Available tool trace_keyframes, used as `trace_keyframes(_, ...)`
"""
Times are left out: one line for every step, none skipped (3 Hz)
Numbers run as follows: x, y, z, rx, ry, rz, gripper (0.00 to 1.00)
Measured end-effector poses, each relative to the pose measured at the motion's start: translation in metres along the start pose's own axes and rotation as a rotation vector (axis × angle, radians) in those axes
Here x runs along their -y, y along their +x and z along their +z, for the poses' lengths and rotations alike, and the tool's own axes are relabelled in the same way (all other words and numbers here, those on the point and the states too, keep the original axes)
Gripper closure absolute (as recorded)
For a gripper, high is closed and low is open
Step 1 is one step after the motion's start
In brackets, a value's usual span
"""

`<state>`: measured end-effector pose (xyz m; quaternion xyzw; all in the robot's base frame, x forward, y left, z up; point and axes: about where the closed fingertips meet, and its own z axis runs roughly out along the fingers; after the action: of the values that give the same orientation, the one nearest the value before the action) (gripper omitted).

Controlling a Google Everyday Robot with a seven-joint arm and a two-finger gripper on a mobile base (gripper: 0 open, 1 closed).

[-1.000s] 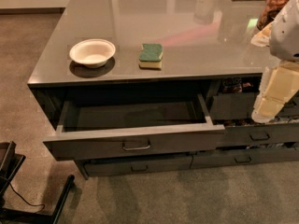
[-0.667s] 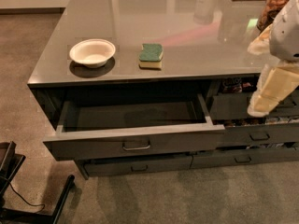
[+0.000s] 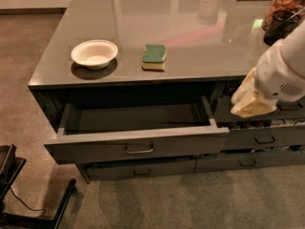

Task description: Close top drawer

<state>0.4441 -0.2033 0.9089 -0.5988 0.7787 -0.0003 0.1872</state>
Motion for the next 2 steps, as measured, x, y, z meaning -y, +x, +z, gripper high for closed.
trace_keyframes(-0.009, 0.005, 0.051, 0.047, -0.030, 0.020, 0.88)
trace_keyframes(-0.023, 0.015, 0.106, 0.069, -0.090, 0.054, 1.00)
